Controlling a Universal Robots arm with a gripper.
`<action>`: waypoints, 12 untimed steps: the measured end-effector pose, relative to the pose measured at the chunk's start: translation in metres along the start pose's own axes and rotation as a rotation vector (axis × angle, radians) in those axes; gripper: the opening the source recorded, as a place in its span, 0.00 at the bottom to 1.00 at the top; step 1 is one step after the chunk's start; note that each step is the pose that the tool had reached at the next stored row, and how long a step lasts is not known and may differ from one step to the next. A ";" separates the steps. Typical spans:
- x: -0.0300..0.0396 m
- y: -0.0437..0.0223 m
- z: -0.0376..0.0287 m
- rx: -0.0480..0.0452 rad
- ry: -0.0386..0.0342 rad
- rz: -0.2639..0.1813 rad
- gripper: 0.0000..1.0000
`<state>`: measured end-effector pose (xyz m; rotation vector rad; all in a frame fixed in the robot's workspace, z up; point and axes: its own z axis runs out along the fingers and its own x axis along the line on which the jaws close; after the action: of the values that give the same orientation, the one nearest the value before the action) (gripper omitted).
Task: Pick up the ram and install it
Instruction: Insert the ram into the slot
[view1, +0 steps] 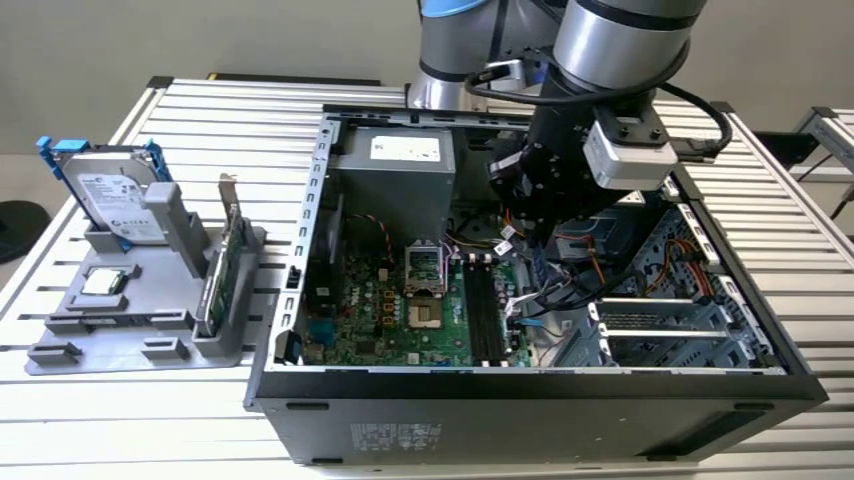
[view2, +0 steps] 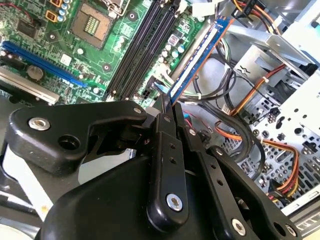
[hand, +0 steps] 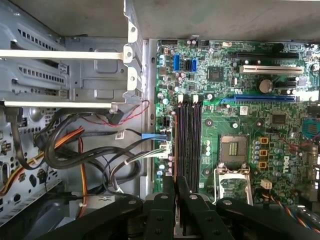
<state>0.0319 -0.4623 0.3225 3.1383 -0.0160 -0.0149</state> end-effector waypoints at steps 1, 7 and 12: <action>0.0000 0.0000 0.0014 0.0001 0.0007 0.000 0.00; 0.0000 0.0000 0.0090 0.0001 0.0036 0.000 0.00; 0.0001 -0.0001 0.0171 0.0001 0.0041 0.000 0.00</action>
<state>0.0318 -0.4623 0.3053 3.1385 -0.0161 -0.0086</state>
